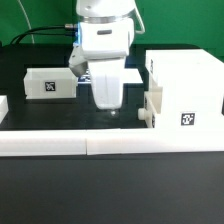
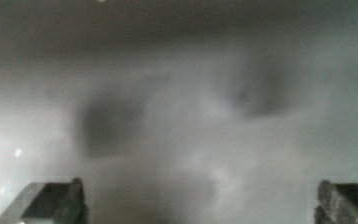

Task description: Assemble drawer

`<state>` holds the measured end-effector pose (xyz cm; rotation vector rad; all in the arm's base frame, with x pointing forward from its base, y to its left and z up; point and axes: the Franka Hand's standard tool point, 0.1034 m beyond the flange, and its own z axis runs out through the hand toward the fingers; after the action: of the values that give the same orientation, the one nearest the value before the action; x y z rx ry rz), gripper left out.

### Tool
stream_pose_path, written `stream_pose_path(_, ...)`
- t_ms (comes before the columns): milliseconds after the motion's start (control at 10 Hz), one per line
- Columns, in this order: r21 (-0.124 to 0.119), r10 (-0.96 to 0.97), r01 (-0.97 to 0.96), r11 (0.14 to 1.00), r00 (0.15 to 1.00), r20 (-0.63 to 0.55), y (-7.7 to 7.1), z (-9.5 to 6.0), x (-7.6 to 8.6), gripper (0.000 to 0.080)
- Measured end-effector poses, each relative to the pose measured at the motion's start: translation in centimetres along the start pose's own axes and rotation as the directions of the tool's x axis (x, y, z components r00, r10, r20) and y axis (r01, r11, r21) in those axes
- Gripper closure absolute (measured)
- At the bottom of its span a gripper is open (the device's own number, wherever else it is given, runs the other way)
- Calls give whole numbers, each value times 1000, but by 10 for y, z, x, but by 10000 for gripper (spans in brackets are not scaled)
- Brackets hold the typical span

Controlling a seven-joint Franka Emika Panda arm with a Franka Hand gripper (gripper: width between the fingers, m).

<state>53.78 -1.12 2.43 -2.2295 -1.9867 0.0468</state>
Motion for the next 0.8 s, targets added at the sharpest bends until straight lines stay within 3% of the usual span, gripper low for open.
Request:
stream_pose_path(200,-11,27,-27,1000,1000,4,-11,-3,-14,150)
stream_pose_path(400,-52,110,-109,993,994,6,-27,-11,-24,150)
stream_pose_path(600,-58,137,-136,989,991,11,-39,-21,-25,150)
stream_pose_path(800,-53,165,-164,985,986,9,-39,-16,-25,150)
